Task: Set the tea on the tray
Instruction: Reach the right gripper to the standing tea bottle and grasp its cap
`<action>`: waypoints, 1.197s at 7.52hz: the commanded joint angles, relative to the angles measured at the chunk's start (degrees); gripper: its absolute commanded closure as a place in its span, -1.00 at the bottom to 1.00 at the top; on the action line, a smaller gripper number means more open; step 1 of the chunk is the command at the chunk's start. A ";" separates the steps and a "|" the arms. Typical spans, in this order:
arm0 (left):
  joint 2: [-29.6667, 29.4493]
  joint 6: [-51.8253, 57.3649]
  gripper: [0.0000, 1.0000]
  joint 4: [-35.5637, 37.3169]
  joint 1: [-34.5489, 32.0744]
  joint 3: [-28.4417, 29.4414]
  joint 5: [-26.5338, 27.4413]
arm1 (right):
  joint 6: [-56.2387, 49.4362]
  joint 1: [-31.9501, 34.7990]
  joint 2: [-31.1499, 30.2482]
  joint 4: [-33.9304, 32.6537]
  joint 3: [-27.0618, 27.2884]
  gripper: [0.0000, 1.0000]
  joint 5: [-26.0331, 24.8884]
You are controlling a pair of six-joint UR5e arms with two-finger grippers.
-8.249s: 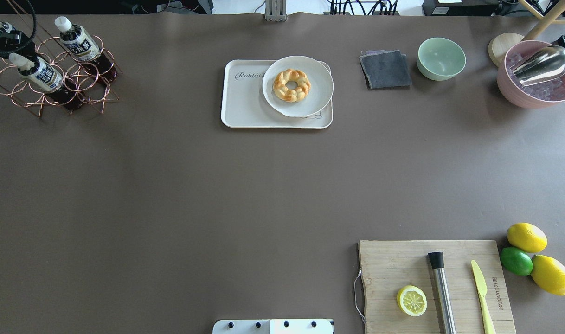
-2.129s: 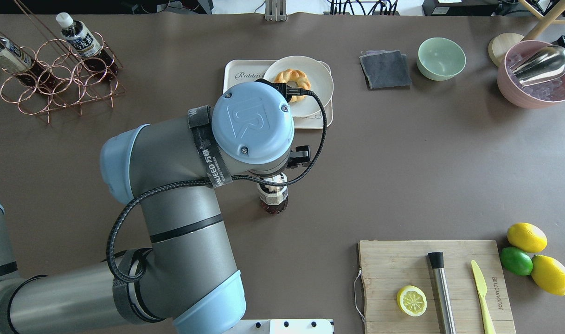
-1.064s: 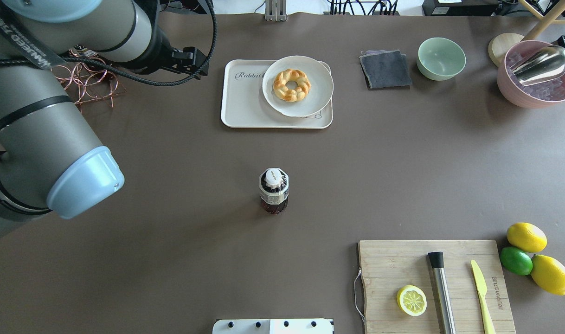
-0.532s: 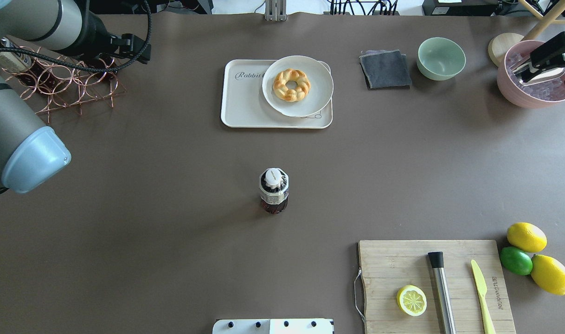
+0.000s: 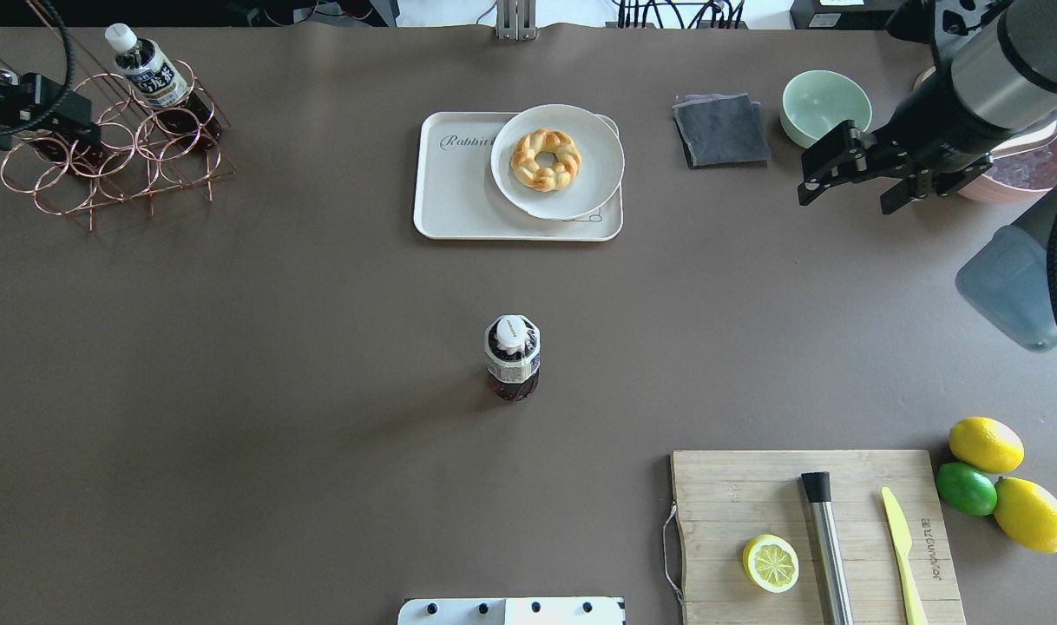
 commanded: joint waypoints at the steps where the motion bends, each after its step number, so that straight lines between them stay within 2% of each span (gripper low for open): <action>1: 6.12 20.72 -0.96 0.08 -10.55 5.38 -4.36 | 11.65 -7.42 6.89 0.88 -0.03 -1.00 -2.82; 3: 8.49 26.38 -0.96 0.00 -13.29 6.19 -4.36 | 14.14 -10.15 14.61 -8.74 -0.64 -1.00 -3.60; 4: 9.55 26.48 -0.96 -0.27 -14.52 6.19 -4.36 | 14.14 -11.56 18.31 -12.80 -1.78 -1.00 -6.39; 6: 9.65 26.57 -0.96 -0.53 -14.80 6.89 -4.36 | 16.06 -14.90 23.23 -13.19 -6.24 -1.00 -12.11; 7: 9.65 26.57 -0.96 -0.62 -14.80 6.89 -4.36 | 17.38 -16.13 25.88 -13.28 -9.75 -1.00 -12.66; 9: 9.56 26.57 -0.96 -0.62 -14.80 6.89 -4.36 | 20.28 -19.20 27.91 -13.37 -10.66 -1.00 -15.37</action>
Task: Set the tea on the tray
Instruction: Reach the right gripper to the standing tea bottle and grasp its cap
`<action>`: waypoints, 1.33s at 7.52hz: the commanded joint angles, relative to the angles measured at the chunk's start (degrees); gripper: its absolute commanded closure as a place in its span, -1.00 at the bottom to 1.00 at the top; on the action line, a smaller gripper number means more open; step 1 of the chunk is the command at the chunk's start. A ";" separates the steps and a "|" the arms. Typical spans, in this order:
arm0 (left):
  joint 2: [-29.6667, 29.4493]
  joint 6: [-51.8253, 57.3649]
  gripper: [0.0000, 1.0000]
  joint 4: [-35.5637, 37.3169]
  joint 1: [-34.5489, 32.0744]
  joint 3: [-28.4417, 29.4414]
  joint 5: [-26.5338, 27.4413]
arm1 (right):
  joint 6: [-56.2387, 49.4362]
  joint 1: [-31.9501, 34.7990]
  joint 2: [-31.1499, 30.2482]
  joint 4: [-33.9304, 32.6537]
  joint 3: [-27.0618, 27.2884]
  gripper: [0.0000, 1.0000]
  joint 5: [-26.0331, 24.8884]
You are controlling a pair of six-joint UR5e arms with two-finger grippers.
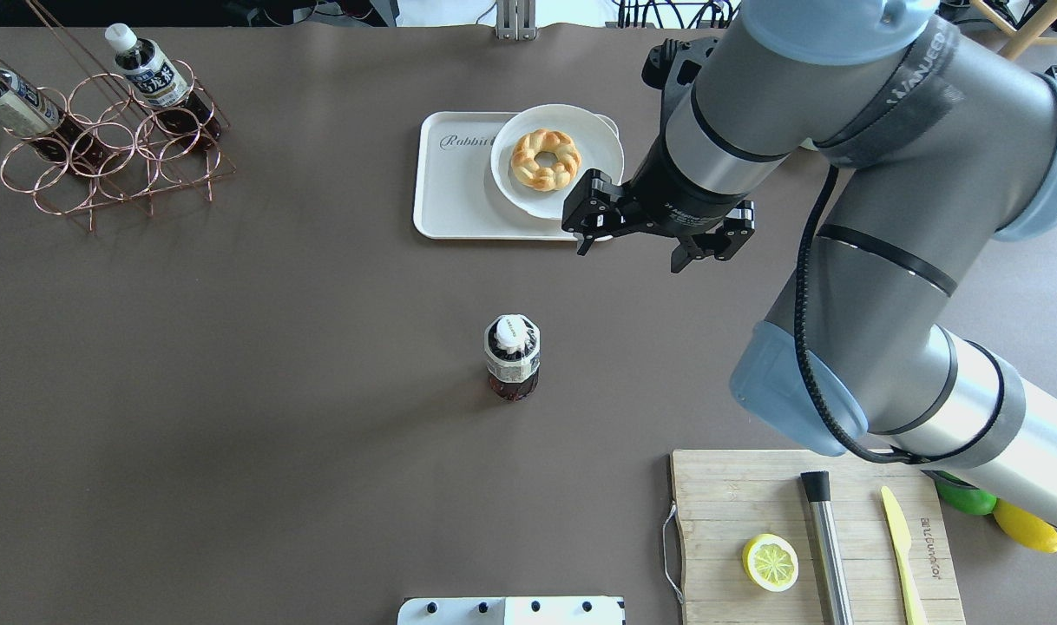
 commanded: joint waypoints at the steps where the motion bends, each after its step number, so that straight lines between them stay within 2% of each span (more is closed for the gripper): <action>1: -0.03 0.02 -0.96 -0.13 -0.03 0.18 0.00 | 4.94 -5.10 4.20 -0.16 -3.45 -1.00 -4.69; 2: -0.03 0.02 -0.96 -0.04 -0.03 0.18 0.00 | 5.75 -7.03 4.74 -0.16 -3.64 -1.00 -7.41; 5: 0.24 0.02 -0.96 -0.13 -0.03 0.45 0.00 | 3.12 -9.86 4.39 -0.16 -5.67 -0.98 -10.50; 9: 0.50 0.02 -0.96 -1.09 -0.03 1.32 0.09 | 2.15 -10.22 3.43 -0.07 -5.06 -0.99 -10.60; 10: 0.50 0.02 -0.96 -1.09 -0.03 1.41 0.00 | 2.42 -10.22 3.25 -0.16 -5.05 -0.73 -10.60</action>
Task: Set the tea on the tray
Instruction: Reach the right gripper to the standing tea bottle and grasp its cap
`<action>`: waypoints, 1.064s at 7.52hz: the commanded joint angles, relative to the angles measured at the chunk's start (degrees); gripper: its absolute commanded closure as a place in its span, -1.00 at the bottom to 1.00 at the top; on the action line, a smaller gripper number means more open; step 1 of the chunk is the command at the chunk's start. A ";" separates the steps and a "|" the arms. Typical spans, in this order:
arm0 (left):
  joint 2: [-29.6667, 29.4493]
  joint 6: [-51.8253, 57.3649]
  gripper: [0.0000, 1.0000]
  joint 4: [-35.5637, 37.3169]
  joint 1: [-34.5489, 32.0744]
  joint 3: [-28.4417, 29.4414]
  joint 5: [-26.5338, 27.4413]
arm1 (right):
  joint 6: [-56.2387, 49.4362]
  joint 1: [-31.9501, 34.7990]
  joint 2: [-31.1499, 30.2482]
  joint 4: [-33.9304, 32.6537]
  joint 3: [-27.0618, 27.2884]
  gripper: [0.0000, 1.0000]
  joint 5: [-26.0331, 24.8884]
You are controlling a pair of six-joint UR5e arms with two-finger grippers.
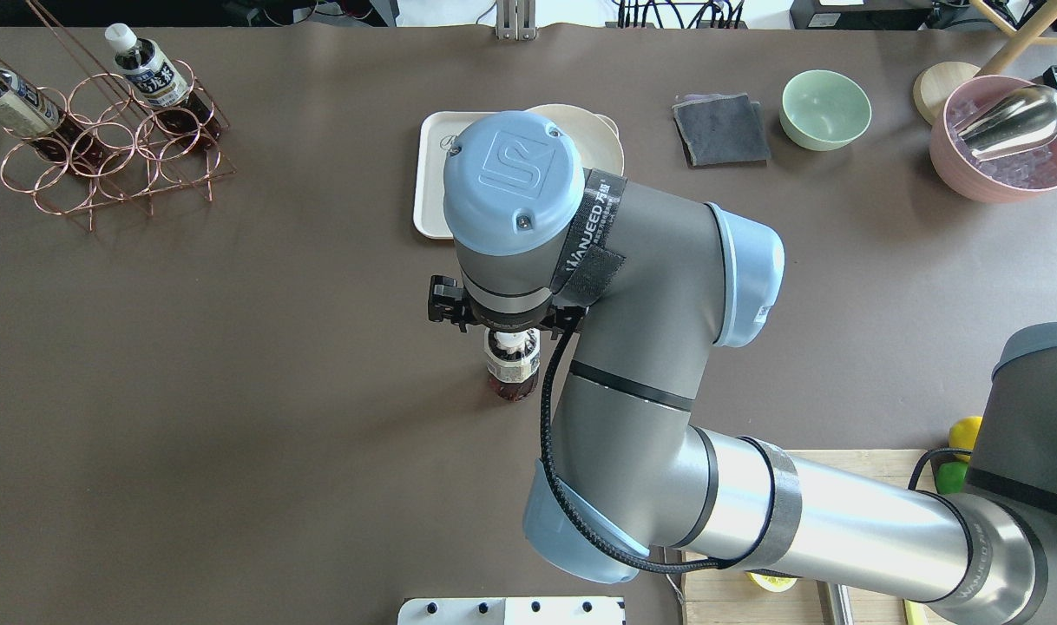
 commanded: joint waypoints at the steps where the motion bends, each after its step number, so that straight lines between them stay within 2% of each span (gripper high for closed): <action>1: 0.01 0.00 -0.96 -0.14 0.00 0.39 -0.04 | 0.46 -0.05 -0.23 -0.07 0.34 -0.46 -0.08; 2: 0.09 0.00 -0.96 -0.14 0.00 0.39 -0.04 | 0.64 -0.23 -0.32 -0.07 0.26 -0.15 -0.08; 3: 0.18 0.00 -0.96 -0.14 0.00 0.39 -0.04 | 0.64 -0.32 -0.24 -0.07 0.34 0.56 -0.34; 4: 0.88 0.00 -0.96 -0.58 0.00 0.30 -0.04 | 0.64 -0.49 -0.23 -0.07 0.43 1.00 -1.13; 7: 1.68 0.00 -0.96 -1.37 0.00 0.48 -0.04 | 0.55 0.29 0.64 -0.33 2.71 1.00 -0.79; 8: 1.68 0.00 -0.96 -1.29 0.00 0.56 -0.04 | 0.38 0.56 0.99 -2.24 3.85 1.00 -0.70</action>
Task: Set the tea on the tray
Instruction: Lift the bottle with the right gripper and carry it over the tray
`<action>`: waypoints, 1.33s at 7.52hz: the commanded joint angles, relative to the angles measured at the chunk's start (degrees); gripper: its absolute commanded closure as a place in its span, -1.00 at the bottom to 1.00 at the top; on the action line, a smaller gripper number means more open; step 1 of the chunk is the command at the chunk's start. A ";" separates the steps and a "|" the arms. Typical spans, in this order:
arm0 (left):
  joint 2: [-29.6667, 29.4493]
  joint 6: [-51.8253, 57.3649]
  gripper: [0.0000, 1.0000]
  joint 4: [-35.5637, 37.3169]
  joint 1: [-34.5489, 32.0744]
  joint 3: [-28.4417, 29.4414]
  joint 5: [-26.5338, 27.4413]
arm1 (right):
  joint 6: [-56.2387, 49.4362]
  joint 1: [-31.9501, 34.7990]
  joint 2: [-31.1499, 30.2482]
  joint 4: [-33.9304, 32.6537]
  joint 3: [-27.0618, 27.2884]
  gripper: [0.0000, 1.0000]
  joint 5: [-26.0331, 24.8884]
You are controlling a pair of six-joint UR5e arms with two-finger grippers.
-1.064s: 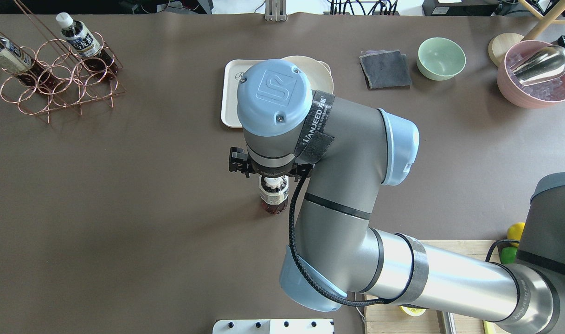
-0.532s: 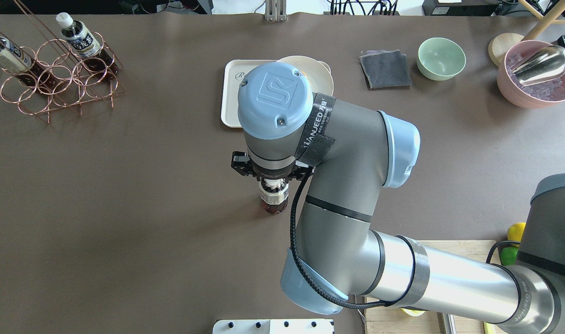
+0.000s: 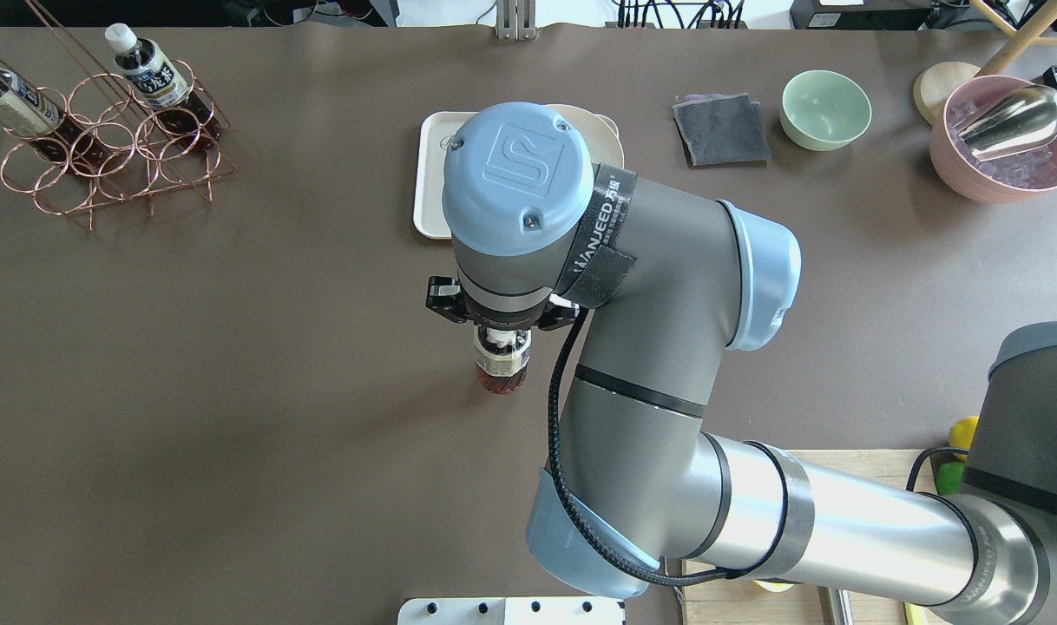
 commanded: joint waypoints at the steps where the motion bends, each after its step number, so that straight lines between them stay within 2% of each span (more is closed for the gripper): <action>1: 0.55 0.09 -0.96 -0.09 0.00 0.04 0.00 | -0.71 1.47 2.54 -4.88 2.49 1.00 0.31; 2: 0.55 0.00 -0.96 -0.09 0.00 0.04 0.00 | -2.10 2.96 4.56 -6.74 1.89 1.00 0.66; 3: 0.55 0.00 -0.96 0.00 0.00 0.04 0.00 | -4.73 5.32 5.01 -6.76 0.75 1.00 3.10; 4: 0.55 0.00 -0.96 0.00 0.00 0.04 0.00 | -6.93 7.78 7.37 -6.76 -2.74 1.00 5.30; 6: 0.47 0.00 -0.96 0.08 -0.09 0.04 0.00 | -10.98 12.10 15.96 -6.32 -16.50 1.00 8.30; 7: 0.12 0.00 -0.96 0.17 -0.09 0.21 0.00 | -12.47 13.77 18.00 -3.62 -21.71 1.00 9.35; 9: -0.76 0.00 -0.96 0.00 0.00 1.53 -0.09 | -12.58 16.50 20.64 7.61 -34.61 1.00 10.94; 10: -1.11 -0.09 -0.96 0.00 0.00 1.71 -0.09 | -12.58 17.03 23.27 8.52 -39.12 1.00 11.03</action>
